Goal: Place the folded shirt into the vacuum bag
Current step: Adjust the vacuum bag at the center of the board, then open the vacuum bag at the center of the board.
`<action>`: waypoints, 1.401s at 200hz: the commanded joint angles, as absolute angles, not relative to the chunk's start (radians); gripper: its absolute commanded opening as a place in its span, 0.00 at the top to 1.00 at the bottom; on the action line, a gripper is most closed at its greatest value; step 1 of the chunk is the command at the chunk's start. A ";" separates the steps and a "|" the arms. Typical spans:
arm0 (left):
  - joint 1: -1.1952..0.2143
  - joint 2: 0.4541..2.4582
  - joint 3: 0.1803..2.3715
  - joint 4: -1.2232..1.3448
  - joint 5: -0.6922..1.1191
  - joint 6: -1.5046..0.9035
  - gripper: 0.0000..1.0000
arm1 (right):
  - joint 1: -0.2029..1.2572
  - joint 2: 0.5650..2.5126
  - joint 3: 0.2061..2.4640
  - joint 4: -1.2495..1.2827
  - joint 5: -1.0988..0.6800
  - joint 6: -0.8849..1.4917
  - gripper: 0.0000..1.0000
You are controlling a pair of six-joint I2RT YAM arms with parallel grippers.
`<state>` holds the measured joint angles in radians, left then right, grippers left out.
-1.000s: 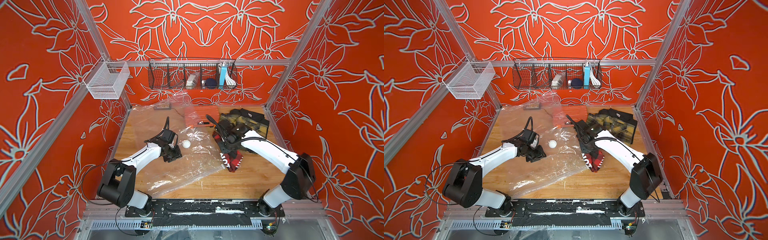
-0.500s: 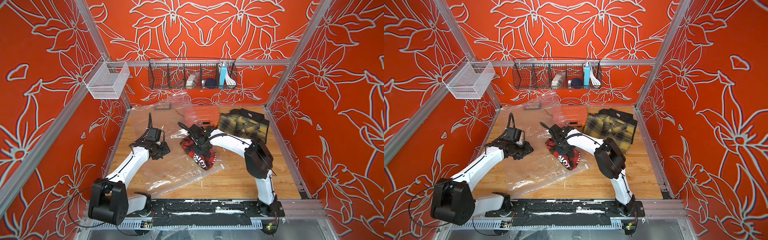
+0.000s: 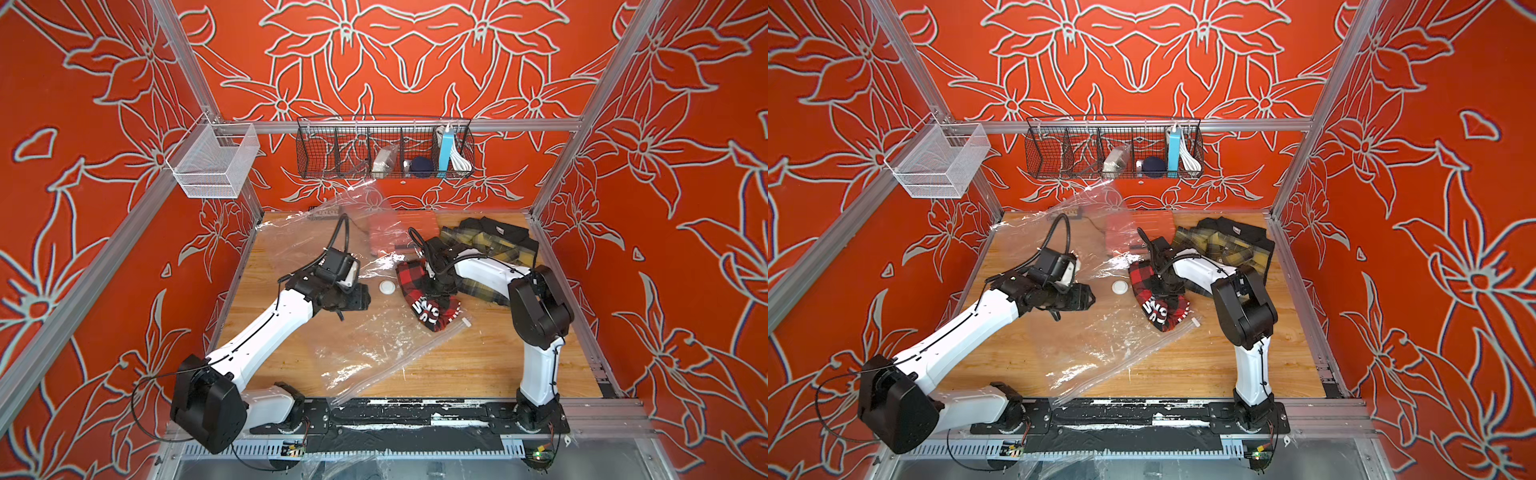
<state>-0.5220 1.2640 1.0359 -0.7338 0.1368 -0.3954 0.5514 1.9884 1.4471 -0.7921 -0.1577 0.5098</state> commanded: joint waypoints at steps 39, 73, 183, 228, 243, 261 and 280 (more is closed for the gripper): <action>-0.955 1.208 0.903 -0.773 0.078 -0.419 0.23 | 0.508 2.043 1.448 -0.736 -0.307 0.485 1.00; -1.040 1.307 0.885 -0.793 0.045 -0.370 0.18 | 0.502 1.859 1.464 -0.726 -0.422 0.479 1.00; -1.042 1.601 0.981 -0.787 -0.048 -0.180 0.30 | 0.500 1.930 1.407 -0.719 -0.375 0.447 1.00; -1.042 1.613 0.995 -0.794 -0.094 -0.167 0.38 | 0.495 1.937 1.400 -0.715 -0.363 0.442 1.00; -1.042 1.621 1.005 -0.802 -0.106 -0.162 0.44 | 0.494 1.939 1.399 -0.713 -0.362 0.442 1.00; -1.042 1.624 1.006 -0.801 -0.111 -0.157 0.50 | 0.491 1.940 1.398 -0.715 -0.357 0.438 1.00; -1.042 1.630 1.015 -0.812 -0.081 -0.154 0.44 | 0.488 1.941 1.399 -0.715 -0.355 0.436 1.00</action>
<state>-1.0401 1.6115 0.9955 -0.7773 -0.0887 -0.1741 0.4950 1.9148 1.4166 -0.7094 -0.3901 0.4541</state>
